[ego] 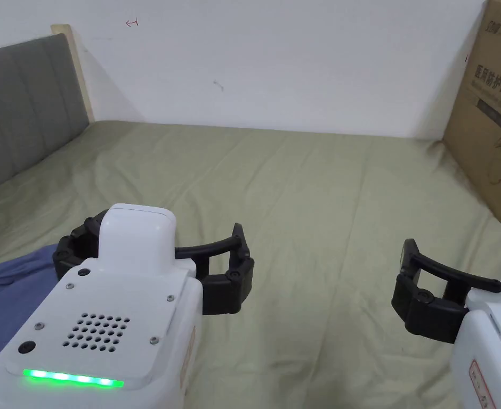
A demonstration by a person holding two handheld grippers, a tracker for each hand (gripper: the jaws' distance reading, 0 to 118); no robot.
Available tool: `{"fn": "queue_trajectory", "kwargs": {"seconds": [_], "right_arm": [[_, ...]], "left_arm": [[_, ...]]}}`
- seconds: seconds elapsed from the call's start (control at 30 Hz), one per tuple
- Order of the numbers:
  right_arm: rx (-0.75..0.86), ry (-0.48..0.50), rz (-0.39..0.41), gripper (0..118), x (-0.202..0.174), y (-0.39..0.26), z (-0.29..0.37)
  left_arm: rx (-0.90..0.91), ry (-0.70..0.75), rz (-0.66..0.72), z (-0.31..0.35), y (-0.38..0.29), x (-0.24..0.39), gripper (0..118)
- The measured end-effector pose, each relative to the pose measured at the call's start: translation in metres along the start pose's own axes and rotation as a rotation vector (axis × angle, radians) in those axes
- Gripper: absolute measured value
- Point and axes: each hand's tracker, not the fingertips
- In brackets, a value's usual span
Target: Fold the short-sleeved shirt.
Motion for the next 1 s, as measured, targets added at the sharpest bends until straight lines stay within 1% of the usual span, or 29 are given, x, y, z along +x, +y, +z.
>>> {"fn": "queue_trajectory", "kwargs": {"seconds": [0.23, 0.27, 0.3, 0.33, 0.37, 0.43, 0.5, 0.6, 0.67, 0.7, 0.73, 0.77, 0.8, 0.83, 0.87, 0.9, 0.93, 0.97, 1.0], "right_arm": [[-0.016, -0.008, 0.007, 118, -0.001, -0.003, -0.002], [-0.012, -0.013, 0.020, 118, -0.002, -0.002, -0.002], [-0.005, -0.029, 0.054, 118, -0.005, -0.001, -0.001], [0.009, -0.044, 0.104, 118, -0.009, 0.001, -0.001], [0.023, -0.054, 0.166, 118, -0.013, 0.001, 0.000], [0.048, -0.080, 0.312, 118, -0.025, 0.001, 0.002], [0.077, -0.088, 0.487, 118, -0.039, -0.002, 0.005], [0.124, -0.020, 0.725, 118, -0.058, -0.011, 0.010], [0.147, 0.045, 0.835, 118, -0.066, -0.018, 0.013], [0.140, 0.055, 0.860, 118, -0.070, -0.021, 0.012], [0.116, 0.061, 0.843, 118, -0.070, -0.022, 0.011], [0.092, 0.096, 0.810, 118, -0.071, -0.022, 0.010], [0.072, 0.135, 0.773, 118, -0.070, -0.022, 0.010], [0.047, 0.154, 0.739, 118, -0.069, -0.021, 0.009], [0.036, 0.143, 0.703, 118, -0.067, -0.020, 0.007], [0.038, 0.118, 0.634, 118, -0.064, -0.017, 0.005], [0.036, 0.079, 0.531, 118, -0.060, -0.011, 0.003], [0.019, 0.060, 0.397, 118, -0.052, -0.003, 0.001], [-0.002, 0.074, 0.244, 118, -0.040, 0.005, -0.001]], "left_arm": [[-0.005, -0.003, -0.004, -0.002, -0.002, 0.001, 118], [-0.006, -0.019, 0.023, -0.002, -0.002, 0.000, 118], [-0.014, -0.048, 0.083, -0.003, -0.002, -0.003, 118], [-0.022, -0.069, 0.145, -0.004, -0.002, -0.006, 118], [-0.025, -0.100, 0.237, -0.005, -0.003, -0.011, 118], [-0.026, -0.169, 0.423, -0.008, -0.007, -0.022, 118], [-0.019, -0.210, 0.655, -0.012, -0.017, -0.035, 118], [-0.028, -0.225, 1.005, -0.018, -0.039, -0.051, 118], [-0.054, -0.236, 1.206, -0.022, -0.058, -0.061, 118], [-0.079, -0.222, 1.268, -0.023, -0.065, -0.063, 118], [-0.092, -0.216, 1.264, -0.022, -0.067, -0.063, 118], [-0.075, -0.215, 1.205, -0.022, -0.069, -0.064, 118], [-0.073, -0.154, 1.110, -0.020, -0.066, -0.063, 118], [-0.085, -0.100, 1.033, -0.018, -0.060, -0.058, 118], [-0.081, -0.077, 0.978, -0.017, -0.055, -0.057, 118], [-0.064, -0.071, 0.908, -0.017, -0.048, -0.055, 118], [-0.049, -0.047, 0.801, -0.016, -0.039, -0.053, 118], [-0.026, -0.021, 0.672, -0.014, -0.028, -0.047, 118], [-0.005, 0.008, 0.524, -0.012, -0.017, -0.039, 118]]}}
